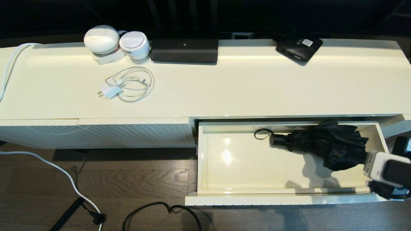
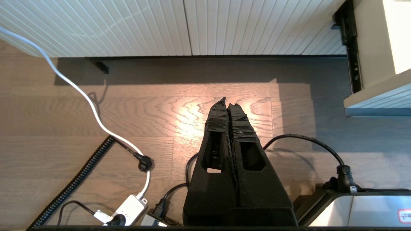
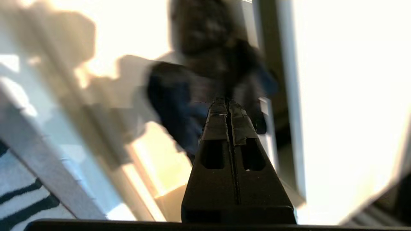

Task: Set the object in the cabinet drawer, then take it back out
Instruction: Open the drawer, then take the umbrella out of the drawer and put it on the table

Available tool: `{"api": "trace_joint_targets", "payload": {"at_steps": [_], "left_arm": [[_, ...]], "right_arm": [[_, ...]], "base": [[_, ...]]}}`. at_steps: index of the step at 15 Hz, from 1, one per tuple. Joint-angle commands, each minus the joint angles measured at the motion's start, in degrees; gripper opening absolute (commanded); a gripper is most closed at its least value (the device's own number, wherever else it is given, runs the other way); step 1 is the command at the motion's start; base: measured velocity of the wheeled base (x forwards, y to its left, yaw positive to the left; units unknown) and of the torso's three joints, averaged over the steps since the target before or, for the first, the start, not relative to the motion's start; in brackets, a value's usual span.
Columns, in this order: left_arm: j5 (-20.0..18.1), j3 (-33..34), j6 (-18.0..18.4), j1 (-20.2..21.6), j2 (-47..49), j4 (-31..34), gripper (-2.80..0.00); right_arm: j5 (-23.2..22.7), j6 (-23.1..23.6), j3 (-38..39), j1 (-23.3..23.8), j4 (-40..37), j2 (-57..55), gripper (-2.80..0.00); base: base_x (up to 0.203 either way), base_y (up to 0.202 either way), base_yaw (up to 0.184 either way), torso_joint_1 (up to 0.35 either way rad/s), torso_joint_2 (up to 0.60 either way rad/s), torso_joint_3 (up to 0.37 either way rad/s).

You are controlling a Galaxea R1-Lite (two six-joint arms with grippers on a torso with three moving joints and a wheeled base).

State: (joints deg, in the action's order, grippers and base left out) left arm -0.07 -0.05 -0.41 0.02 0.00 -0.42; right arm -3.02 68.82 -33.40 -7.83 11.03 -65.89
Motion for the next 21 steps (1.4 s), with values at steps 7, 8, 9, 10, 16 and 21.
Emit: {"api": "trace_joint_targets", "payload": {"at_steps": [7, 8, 9, 10, 16, 21], "left_arm": [[-0.01, -0.04, -0.02, 0.06, 0.00, -0.02, -2.80], [-0.01, -0.04, -0.02, 0.05, 0.00, -0.02, -2.80], [-0.01, 0.03, -0.02, -0.02, 0.00, -0.02, -2.80], [-0.01, -0.04, -0.02, 0.01, 0.00, -0.02, -2.80], [-0.01, 0.05, -0.02, 0.06, 0.00, -0.02, -2.80], [-0.01, -0.04, -0.02, 0.06, 0.00, -0.02, -2.80]], "right_arm": [[17.15, -36.90, -15.34, -0.88, -11.25, 2.35, -2.80], [19.42, -46.61, -17.33, -1.34, -13.99, 1.61, -2.80], [21.28, -56.48, -19.51, -2.17, -18.73, 0.53, -2.80], [23.09, -66.21, -21.86, -3.53, -24.57, -0.62, -2.80], [30.51, -121.34, -35.96, -14.62, -52.49, -12.34, -2.80], [36.76, -139.83, -40.20, -16.59, -57.85, -17.34, -2.80]], "base": [[0.000, 0.000, 0.000, 0.000, 0.00, 0.000], [0.000, 0.000, 0.000, 0.000, 0.00, 0.000], [0.000, 0.000, 0.000, 0.000, 0.00, 0.000], [0.000, 0.000, 0.000, 0.000, 0.00, 0.000], [0.000, 0.000, 0.000, 0.000, 0.00, 0.000], [0.000, 0.000, 0.000, 0.000, 0.00, 0.000]]}}
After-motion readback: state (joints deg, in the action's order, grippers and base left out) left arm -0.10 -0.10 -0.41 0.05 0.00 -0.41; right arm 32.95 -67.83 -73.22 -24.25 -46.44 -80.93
